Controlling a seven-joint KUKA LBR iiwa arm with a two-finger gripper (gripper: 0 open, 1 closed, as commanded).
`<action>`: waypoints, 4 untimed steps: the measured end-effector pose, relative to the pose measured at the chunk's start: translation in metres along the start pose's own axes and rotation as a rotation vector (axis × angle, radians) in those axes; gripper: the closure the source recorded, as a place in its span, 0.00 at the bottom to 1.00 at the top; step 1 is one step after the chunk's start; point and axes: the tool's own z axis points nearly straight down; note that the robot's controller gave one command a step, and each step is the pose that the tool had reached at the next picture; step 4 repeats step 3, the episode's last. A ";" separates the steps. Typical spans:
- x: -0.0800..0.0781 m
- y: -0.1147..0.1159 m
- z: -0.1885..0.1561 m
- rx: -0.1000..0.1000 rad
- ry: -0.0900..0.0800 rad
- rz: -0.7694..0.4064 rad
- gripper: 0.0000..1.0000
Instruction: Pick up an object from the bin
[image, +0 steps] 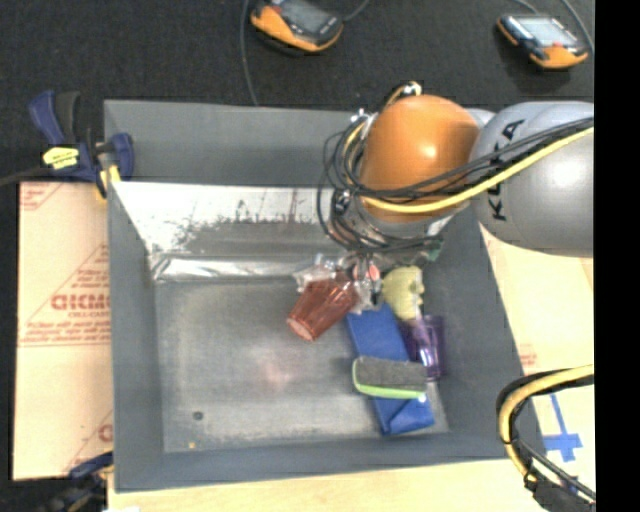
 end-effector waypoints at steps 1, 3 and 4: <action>-0.029 -0.005 0.059 0.002 -0.005 -0.386 1.00; -0.019 -0.006 -0.073 -0.006 -0.004 -0.479 1.00; -0.019 -0.006 -0.073 -0.006 -0.004 -0.479 1.00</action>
Offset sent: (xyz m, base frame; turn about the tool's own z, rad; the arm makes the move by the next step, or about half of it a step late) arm 0.0009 0.0115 0.1698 -0.2126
